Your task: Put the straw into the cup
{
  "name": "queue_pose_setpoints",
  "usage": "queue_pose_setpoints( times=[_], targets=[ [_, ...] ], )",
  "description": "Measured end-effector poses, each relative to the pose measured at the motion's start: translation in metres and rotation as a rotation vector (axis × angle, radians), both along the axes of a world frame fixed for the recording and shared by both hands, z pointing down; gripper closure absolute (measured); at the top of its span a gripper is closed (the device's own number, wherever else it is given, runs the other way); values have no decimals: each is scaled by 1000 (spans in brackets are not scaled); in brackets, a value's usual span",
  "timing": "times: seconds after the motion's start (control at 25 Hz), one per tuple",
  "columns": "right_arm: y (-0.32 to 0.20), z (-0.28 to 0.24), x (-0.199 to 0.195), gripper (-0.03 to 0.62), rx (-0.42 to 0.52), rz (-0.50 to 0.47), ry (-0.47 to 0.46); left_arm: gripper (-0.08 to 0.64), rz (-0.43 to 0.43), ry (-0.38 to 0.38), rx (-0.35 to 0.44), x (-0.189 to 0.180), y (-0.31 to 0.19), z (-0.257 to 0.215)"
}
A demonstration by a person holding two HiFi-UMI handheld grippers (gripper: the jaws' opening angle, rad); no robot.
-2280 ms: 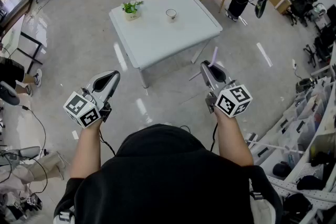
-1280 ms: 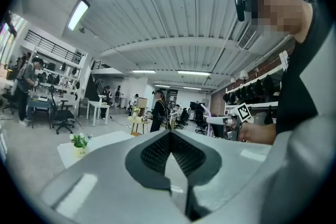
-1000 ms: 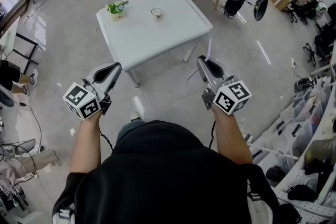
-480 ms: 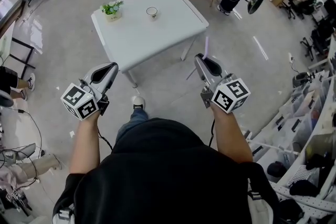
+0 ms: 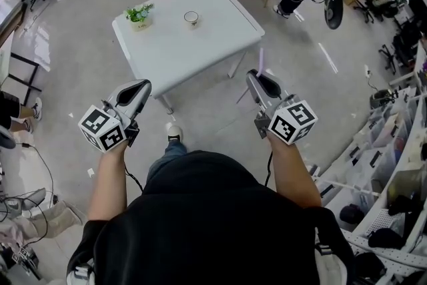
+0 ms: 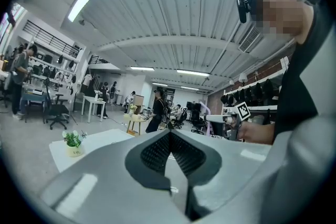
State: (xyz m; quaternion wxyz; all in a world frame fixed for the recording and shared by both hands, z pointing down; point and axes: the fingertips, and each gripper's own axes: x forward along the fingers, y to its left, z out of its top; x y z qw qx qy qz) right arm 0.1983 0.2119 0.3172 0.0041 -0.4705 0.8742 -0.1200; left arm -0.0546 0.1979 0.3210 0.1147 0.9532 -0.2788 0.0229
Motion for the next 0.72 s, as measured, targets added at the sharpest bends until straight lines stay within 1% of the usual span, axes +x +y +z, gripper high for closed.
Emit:
queue_pose_setpoints(
  times=[0.48, 0.72],
  targets=[
    [-47, 9, -15, 534, -26, 37, 6, 560, 14, 6, -35, -20, -51, 15],
    [-66, 14, -25, 534, -44, 39, 1, 560, 24, 4, -56, -26, -71, 21]
  ],
)
